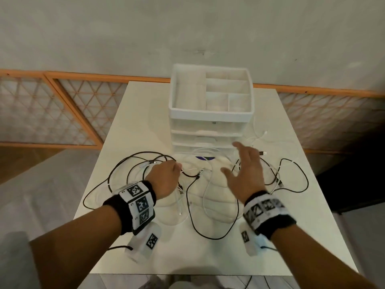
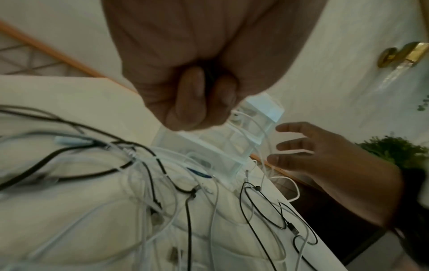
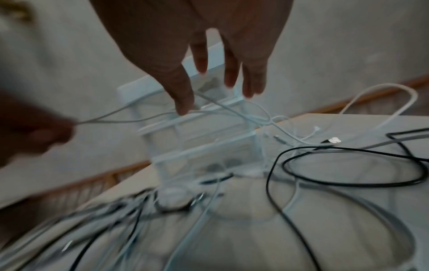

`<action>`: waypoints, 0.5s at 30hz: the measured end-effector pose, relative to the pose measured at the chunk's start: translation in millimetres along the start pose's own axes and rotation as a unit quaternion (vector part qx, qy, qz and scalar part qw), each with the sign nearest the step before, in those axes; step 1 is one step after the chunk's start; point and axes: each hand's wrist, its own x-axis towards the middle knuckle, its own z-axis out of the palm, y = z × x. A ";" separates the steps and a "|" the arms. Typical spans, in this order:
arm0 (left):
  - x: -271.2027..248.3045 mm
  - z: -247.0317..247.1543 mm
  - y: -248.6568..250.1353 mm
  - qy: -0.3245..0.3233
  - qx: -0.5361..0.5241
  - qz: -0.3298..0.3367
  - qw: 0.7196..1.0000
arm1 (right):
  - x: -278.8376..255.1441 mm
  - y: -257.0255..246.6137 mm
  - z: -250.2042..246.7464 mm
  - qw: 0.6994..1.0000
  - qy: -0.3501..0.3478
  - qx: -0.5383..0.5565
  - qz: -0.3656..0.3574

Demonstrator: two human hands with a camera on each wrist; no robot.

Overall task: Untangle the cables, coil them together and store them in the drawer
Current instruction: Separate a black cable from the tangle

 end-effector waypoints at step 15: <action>-15.7 -30.7 0.3 0.101 -0.368 -0.043 0.923 | -56.0 -61.7 50.8 0.961 -0.230 0.137 0.062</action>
